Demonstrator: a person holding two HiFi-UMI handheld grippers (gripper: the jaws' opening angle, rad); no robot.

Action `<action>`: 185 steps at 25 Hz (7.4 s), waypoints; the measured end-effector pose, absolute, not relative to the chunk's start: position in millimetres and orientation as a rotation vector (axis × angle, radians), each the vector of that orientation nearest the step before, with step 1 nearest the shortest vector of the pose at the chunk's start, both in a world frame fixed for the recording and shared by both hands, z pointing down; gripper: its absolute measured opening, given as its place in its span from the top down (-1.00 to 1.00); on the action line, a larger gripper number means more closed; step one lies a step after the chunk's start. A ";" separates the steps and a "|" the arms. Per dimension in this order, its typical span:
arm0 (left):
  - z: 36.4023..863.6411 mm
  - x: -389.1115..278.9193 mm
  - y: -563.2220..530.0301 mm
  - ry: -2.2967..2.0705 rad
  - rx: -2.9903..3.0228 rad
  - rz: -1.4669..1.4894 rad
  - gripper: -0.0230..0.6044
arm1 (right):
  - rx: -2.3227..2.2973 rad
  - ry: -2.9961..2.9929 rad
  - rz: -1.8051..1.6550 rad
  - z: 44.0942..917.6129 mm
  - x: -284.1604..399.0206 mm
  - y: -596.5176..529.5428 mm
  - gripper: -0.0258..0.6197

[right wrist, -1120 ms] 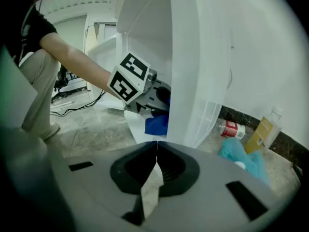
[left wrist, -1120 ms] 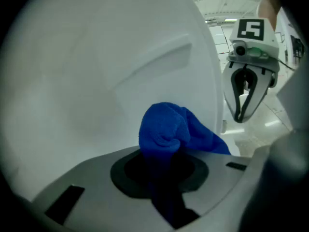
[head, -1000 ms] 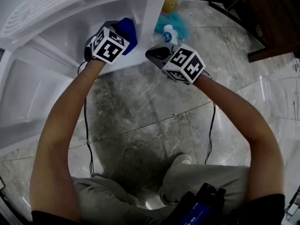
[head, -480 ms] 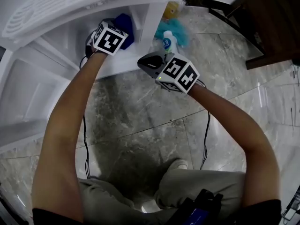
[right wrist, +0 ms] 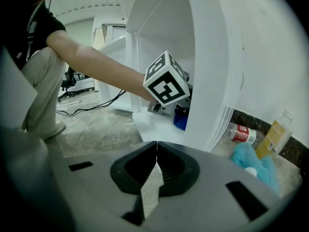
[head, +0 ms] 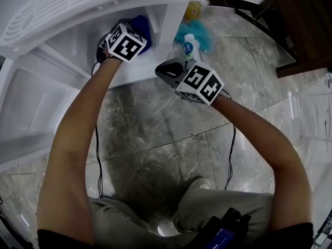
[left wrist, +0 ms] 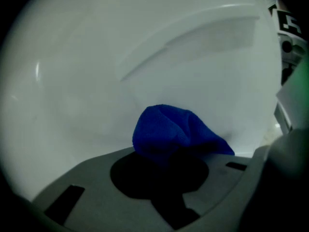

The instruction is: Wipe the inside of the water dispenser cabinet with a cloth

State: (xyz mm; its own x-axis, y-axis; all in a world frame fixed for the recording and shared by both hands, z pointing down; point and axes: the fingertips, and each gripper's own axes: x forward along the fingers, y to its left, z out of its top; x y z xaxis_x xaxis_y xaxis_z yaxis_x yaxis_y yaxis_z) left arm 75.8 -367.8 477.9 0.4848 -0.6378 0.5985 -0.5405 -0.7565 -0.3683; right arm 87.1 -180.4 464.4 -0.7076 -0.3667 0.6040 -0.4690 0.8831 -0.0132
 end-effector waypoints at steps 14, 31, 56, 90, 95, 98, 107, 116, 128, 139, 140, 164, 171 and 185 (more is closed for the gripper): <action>478.4 74.3 -342.3 0.961 -2.673 -1.117 0.70 | 0.572 -2.405 0.194 470.8 81.1 -183.0 0.92; 390.5 69.1 -363.7 1.233 -2.959 -0.622 0.70 | 0.543 -2.360 0.161 469.1 78.9 -168.8 0.92; 246.8 63.6 -352.9 1.580 -2.709 0.289 0.70 | 0.430 -2.276 0.003 461.3 78.0 -134.0 0.92; 249.5 66.7 -346.7 1.574 -2.731 0.348 0.71 | 0.387 -2.310 -0.033 451.7 62.7 -131.1 0.92; 244.1 63.9 -366.5 1.620 -2.708 0.327 0.71 | 0.376 -2.307 0.000 458.3 64.5 -121.4 0.92; 243.8 60.7 -377.3 1.643 -2.711 0.312 0.71 | 0.392 -2.298 0.026 461.6 71.5 -121.4 0.92; 258.0 68.0 -337.0 1.428 -2.835 0.160 0.71 | 0.514 -2.345 0.119 443.3 78.9 -147.1 0.92; 300.2 38.5 -233.4 1.058 -2.872 -0.451 0.70 | 0.849 -2.556 0.330 369.1 67.2 -200.5 0.92; 363.7 -52.3 -176.2 1.032 -2.874 -0.854 0.70 | 0.815 -2.820 0.550 321.6 0.0 -182.1 0.69; 372.3 -47.5 -165.0 1.001 -2.851 -0.886 0.70 | 0.777 -2.841 0.671 317.6 -34.9 -171.1 0.08; 372.6 -49.7 -165.7 1.001 -2.836 -0.897 0.70 | 0.775 -2.850 0.698 316.3 -36.7 -170.4 0.06; 378.1 -57.8 -171.2 1.036 -2.922 -0.828 0.57 | 0.788 -2.677 0.501 335.2 -29.5 -185.1 0.50; 392.1 -66.4 -167.5 1.022 -2.941 -0.876 0.60 | 0.872 -2.607 0.367 348.6 -20.8 -209.9 0.50; 435.3 -73.7 -148.8 0.873 -3.033 -0.891 0.90 | 0.750 -2.414 0.031 422.0 -86.8 -259.2 0.50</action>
State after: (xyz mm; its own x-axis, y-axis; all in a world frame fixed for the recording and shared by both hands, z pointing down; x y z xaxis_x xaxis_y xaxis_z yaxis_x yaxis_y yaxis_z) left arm -73.7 -148.8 435.3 0.7122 -0.4525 0.5366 -0.5273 -0.8495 -0.0165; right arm -86.8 -259.2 422.0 -0.6573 -0.5082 0.5566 -0.5223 0.8395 0.1498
